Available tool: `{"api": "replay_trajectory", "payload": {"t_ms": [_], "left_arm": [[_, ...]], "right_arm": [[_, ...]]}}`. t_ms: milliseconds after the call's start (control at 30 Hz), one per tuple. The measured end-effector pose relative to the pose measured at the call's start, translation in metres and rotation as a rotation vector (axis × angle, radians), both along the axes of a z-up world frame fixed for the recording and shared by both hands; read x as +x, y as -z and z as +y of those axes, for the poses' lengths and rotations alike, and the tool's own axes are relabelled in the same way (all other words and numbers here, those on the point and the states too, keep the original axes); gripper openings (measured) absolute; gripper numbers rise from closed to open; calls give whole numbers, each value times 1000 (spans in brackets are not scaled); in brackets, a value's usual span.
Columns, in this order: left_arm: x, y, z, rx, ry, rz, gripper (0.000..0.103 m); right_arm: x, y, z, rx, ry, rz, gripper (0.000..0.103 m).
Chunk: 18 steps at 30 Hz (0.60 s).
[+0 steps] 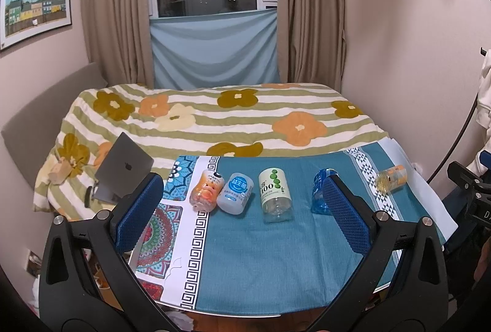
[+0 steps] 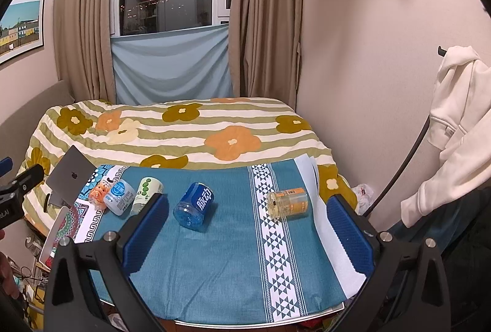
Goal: Flip cup upright
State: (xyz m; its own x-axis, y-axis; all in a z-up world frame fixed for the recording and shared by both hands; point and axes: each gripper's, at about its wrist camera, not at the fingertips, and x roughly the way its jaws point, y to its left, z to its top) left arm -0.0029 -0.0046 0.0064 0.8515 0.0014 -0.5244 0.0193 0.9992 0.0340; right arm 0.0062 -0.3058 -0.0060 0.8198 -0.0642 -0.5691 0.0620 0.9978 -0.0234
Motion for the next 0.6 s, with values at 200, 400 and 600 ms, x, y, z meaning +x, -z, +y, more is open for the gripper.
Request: {"api": "replay_trajectory", "payload": {"t_ms": [200, 400, 600], "left_arm": [[0, 1, -1, 1, 0, 0, 103], [0, 1, -2, 2, 0, 0, 103], [0, 1, -2, 2, 1, 1, 103]], "right_arm": [[0, 0, -3, 0, 1, -1, 103], [2, -1, -7, 1, 3, -3, 103], [1, 0, -6, 3, 2, -4, 103]]}}
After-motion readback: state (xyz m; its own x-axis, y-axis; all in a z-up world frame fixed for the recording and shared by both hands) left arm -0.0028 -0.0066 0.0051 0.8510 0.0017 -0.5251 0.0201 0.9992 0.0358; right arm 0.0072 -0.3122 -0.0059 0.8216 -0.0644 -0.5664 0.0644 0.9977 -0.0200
